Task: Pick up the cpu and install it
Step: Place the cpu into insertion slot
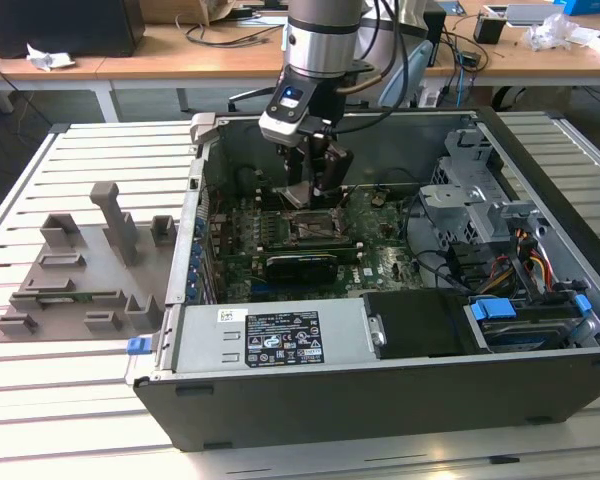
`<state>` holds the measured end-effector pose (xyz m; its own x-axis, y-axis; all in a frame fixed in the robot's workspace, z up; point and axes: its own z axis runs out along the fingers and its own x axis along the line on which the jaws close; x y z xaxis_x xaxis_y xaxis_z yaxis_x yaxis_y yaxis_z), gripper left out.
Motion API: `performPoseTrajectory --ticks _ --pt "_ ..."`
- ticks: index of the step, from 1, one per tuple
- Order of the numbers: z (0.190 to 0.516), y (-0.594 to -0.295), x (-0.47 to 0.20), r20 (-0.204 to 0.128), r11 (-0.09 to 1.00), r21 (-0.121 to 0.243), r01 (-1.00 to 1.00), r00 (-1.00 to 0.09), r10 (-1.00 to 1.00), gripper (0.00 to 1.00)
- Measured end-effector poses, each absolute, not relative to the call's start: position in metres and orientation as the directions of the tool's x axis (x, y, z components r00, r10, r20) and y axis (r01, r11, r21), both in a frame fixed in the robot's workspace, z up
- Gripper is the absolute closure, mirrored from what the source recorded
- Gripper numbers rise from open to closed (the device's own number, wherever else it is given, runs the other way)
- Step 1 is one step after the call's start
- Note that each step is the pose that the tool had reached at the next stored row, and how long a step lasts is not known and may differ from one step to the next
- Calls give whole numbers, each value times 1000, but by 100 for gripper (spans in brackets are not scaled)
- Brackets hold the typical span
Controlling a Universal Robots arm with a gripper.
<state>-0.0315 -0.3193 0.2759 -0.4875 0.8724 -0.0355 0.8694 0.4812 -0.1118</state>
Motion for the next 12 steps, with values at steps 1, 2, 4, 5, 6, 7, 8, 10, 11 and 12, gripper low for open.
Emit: performPoseTrajectory --ticks 1,2,4,5,6,7,8,10,11,12 --pt "276 -319 -31 -36 475 -112 873 -481 876 45" --pt "276 -319 -31 -36 466 -112 878 -472 881 45" --pt "276 -319 -31 -36 453 -112 884 -459 888 45" --pt "276 -319 -31 -36 450 -112 886 -456 889 45" --pt "276 -319 -31 -36 441 -112 891 -447 894 45" --pt "276 -319 -31 -36 436 -112 893 -442 896 45" --pt "276 -319 -31 -36 433 -112 894 -439 898 45" --pt "276 -319 -31 -36 423 -112 899 -429 903 45" --pt "276 -319 -31 -36 419 -112 901 -425 905 45" --pt "276 -319 -31 -36 415 -112 903 -421 906 45"
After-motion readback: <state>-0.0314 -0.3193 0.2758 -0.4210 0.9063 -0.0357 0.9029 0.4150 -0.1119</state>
